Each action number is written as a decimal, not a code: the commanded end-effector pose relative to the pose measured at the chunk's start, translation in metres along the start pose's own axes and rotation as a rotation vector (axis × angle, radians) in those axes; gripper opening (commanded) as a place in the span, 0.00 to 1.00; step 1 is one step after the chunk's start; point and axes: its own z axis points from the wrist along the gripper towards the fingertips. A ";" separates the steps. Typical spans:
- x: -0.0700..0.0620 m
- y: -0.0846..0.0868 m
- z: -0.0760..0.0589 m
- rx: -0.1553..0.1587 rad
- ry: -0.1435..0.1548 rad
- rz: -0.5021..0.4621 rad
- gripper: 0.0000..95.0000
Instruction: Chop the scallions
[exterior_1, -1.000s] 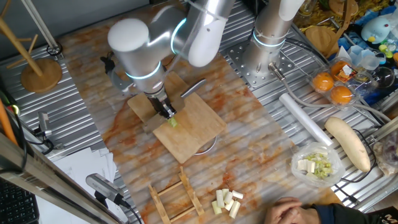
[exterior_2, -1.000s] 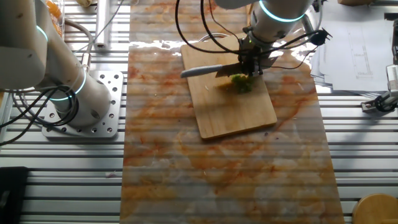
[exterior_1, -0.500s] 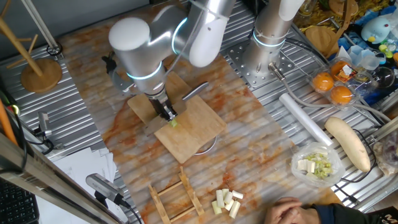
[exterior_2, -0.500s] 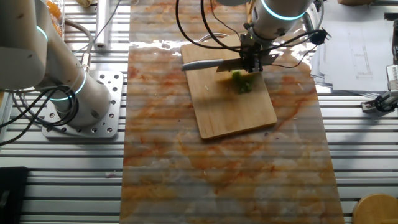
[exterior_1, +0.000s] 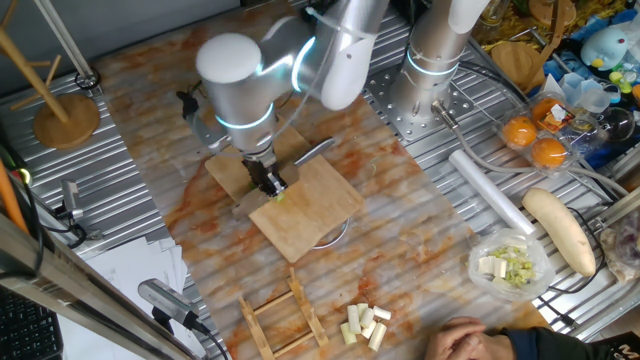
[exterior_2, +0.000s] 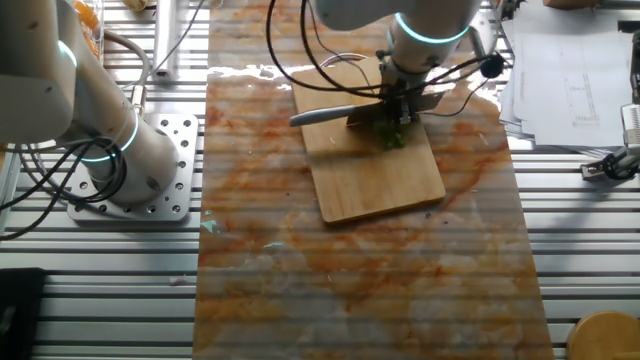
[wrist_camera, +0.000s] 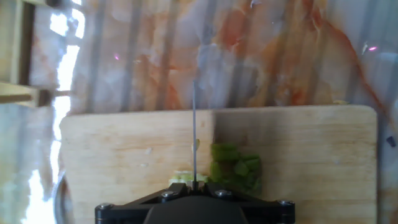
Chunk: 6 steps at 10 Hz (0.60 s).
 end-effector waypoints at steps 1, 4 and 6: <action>0.003 -0.005 0.001 -0.081 0.033 0.034 0.00; 0.005 0.008 -0.025 -0.016 0.094 0.026 0.00; 0.007 0.008 -0.028 0.003 0.096 0.021 0.00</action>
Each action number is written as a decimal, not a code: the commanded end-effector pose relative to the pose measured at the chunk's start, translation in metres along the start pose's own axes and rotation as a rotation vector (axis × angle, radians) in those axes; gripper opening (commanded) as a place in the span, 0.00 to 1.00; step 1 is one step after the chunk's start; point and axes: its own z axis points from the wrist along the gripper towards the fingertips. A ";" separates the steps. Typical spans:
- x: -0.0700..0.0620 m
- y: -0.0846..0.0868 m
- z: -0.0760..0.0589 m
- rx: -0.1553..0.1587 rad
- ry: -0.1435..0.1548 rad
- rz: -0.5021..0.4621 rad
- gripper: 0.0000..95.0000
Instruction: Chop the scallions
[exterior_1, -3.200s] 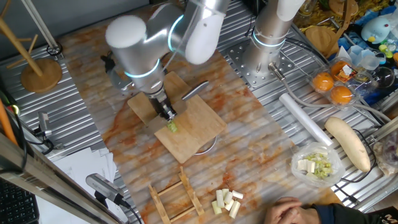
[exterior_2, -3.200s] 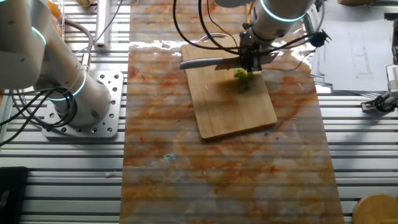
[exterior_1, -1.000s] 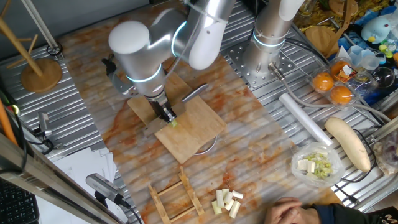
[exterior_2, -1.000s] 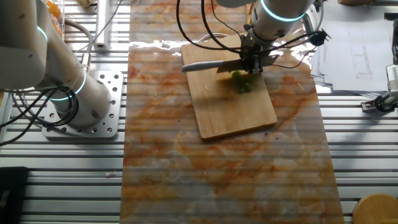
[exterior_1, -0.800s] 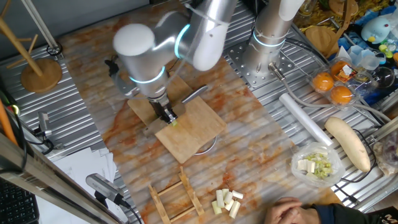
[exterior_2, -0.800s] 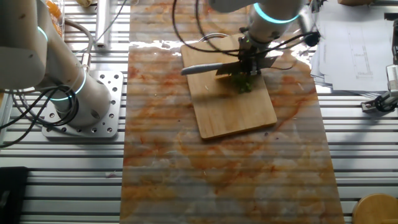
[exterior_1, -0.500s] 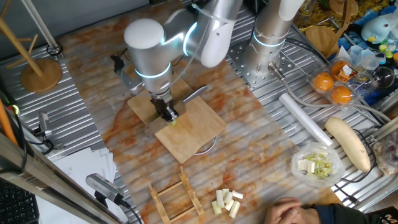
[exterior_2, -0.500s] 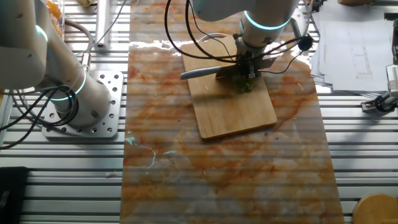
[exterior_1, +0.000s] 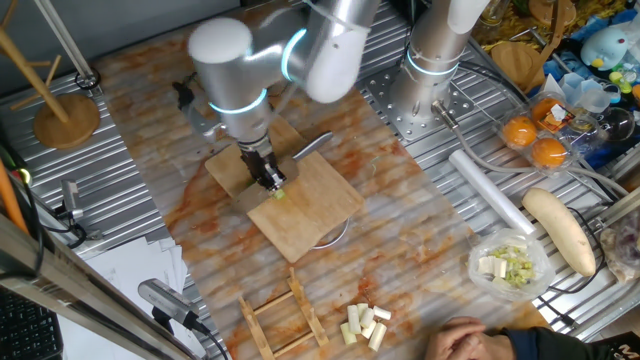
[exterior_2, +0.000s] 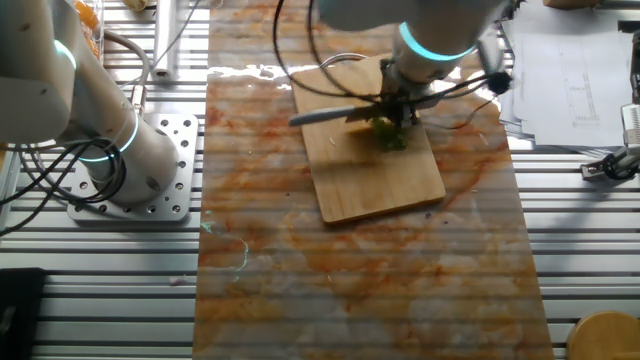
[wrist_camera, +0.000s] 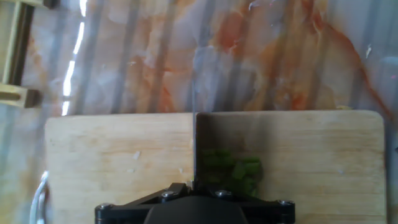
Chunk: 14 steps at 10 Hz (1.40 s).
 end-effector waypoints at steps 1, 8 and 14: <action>0.003 0.003 -0.005 0.093 0.033 0.006 0.00; -0.003 0.001 0.005 0.084 0.025 0.033 0.00; 0.000 -0.006 0.008 0.227 0.056 -0.091 0.00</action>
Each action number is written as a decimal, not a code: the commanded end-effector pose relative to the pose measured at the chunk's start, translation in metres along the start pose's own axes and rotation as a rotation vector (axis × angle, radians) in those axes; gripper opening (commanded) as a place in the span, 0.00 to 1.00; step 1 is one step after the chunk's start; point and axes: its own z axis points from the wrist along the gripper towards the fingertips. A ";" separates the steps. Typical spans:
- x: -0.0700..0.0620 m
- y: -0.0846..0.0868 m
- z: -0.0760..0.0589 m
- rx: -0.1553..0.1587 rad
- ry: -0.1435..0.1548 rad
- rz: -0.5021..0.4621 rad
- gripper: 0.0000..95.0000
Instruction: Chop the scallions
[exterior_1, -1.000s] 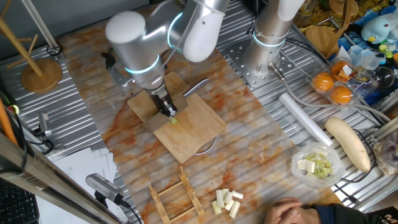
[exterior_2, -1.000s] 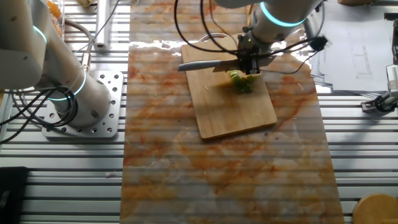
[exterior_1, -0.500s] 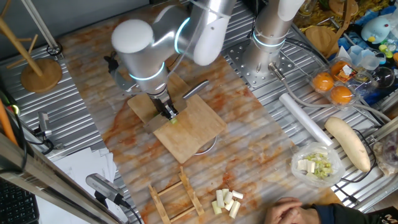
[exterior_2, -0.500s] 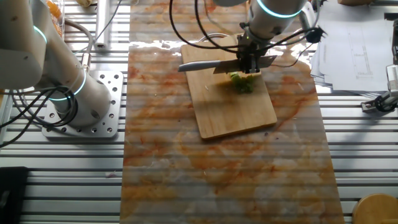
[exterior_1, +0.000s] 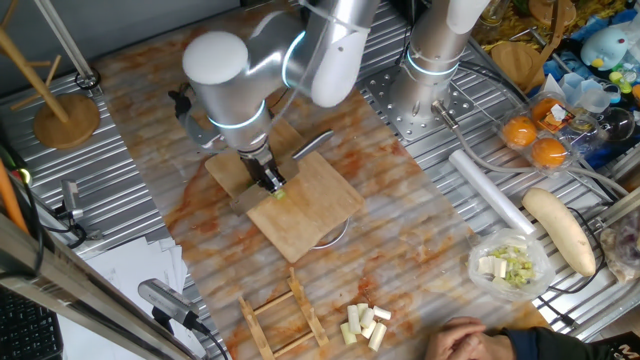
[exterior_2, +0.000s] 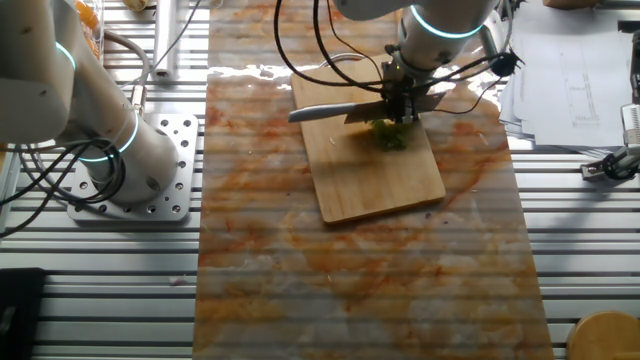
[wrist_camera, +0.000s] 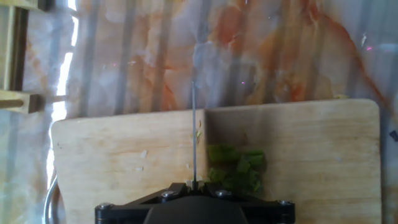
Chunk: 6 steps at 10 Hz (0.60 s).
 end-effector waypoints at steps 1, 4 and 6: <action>0.003 -0.001 -0.005 0.084 0.030 -0.068 0.00; 0.016 -0.009 -0.013 0.085 0.035 -0.111 0.00; 0.016 -0.010 -0.011 0.085 0.033 -0.109 0.00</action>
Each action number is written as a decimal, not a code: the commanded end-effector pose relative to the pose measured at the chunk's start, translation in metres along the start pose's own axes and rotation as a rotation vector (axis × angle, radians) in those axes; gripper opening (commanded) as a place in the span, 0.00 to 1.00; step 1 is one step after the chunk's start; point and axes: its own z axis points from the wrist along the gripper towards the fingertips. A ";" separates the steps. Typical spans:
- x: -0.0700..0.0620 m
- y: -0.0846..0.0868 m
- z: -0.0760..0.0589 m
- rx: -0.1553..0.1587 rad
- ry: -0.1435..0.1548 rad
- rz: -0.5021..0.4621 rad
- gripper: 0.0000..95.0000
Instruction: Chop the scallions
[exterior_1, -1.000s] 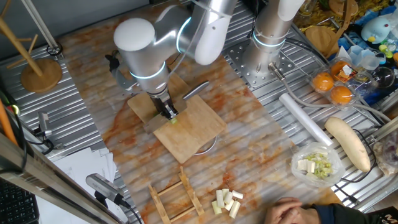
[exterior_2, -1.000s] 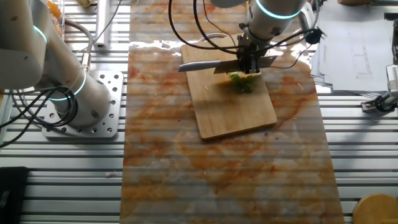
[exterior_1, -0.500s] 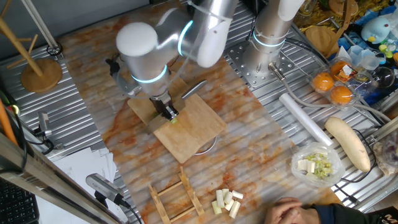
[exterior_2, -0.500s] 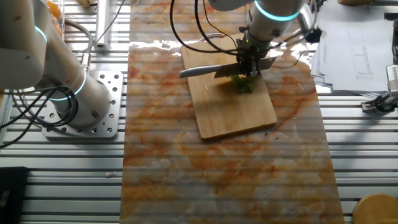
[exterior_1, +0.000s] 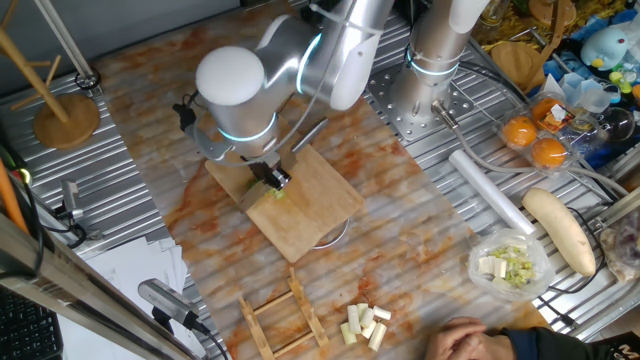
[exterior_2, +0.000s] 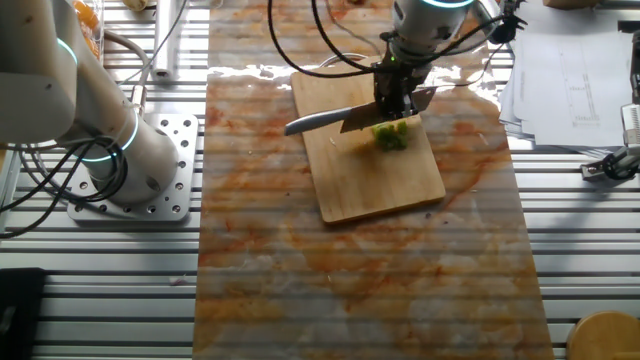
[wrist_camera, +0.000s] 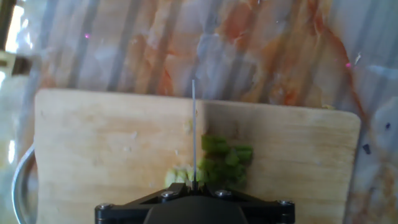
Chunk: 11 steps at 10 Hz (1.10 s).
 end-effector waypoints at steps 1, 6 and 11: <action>-0.003 -0.001 0.004 -0.016 -0.007 0.007 0.00; -0.009 0.005 0.022 -0.057 -0.062 0.046 0.00; -0.025 0.013 0.029 0.014 -0.063 0.042 0.00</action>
